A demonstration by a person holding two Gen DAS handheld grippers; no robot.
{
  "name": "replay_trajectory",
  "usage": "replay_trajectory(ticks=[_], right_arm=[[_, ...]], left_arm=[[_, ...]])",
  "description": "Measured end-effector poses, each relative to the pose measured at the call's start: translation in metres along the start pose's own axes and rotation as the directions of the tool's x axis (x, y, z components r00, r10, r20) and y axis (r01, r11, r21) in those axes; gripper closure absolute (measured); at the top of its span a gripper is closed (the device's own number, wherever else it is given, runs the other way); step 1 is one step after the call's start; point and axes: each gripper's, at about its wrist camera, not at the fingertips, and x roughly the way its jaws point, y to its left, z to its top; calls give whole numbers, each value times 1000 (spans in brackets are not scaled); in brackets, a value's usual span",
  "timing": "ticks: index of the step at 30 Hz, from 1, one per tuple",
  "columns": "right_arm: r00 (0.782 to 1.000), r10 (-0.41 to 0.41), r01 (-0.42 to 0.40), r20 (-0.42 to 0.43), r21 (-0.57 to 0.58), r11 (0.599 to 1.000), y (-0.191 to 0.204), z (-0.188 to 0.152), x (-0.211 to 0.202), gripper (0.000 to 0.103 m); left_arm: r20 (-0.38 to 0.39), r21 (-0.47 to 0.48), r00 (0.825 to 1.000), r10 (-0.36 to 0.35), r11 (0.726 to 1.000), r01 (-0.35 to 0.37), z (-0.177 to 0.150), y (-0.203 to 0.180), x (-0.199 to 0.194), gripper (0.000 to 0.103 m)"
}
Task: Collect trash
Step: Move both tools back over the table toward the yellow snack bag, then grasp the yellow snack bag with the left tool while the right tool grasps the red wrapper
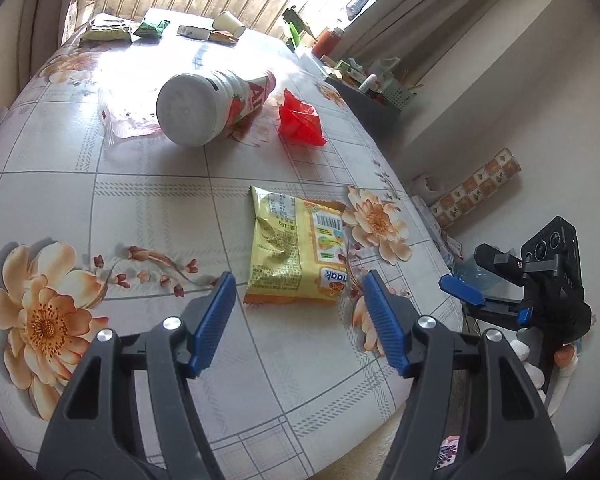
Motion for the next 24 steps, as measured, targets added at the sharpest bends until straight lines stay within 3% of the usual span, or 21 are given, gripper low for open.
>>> replay_trajectory(ticks=[7, 11, 15, 19, 21, 24], right_arm=[[991, -133, 134, 11, -115, 984, 30, 29, 26, 26], [980, -199, 200, 31, -242, 949, 55, 63, 46, 26], [962, -271, 261, 14, -316, 912, 67, 102, 87, 26], [954, -301, 282, -10, -323, 904, 71, 143, 131, 26], [957, -287, 262, -41, -300, 917, 70, 162, 153, 26], [938, -344, 320, -49, -260, 911, 65, 181, 182, 27]], left_arm=[[-54, 72, 993, 106, 992, -102, 26, -4, 41, 49], [-60, 166, 984, 169, 974, -157, 28, -16, 55, 52], [-87, 176, 977, 193, 969, -176, 24, -16, 65, 58], [-71, 198, 970, 232, 956, -215, 20, -17, 66, 68], [-61, 197, 968, 244, 954, -228, 18, -16, 64, 71], [-50, 205, 963, 265, 946, -250, 17, -15, 64, 79]])
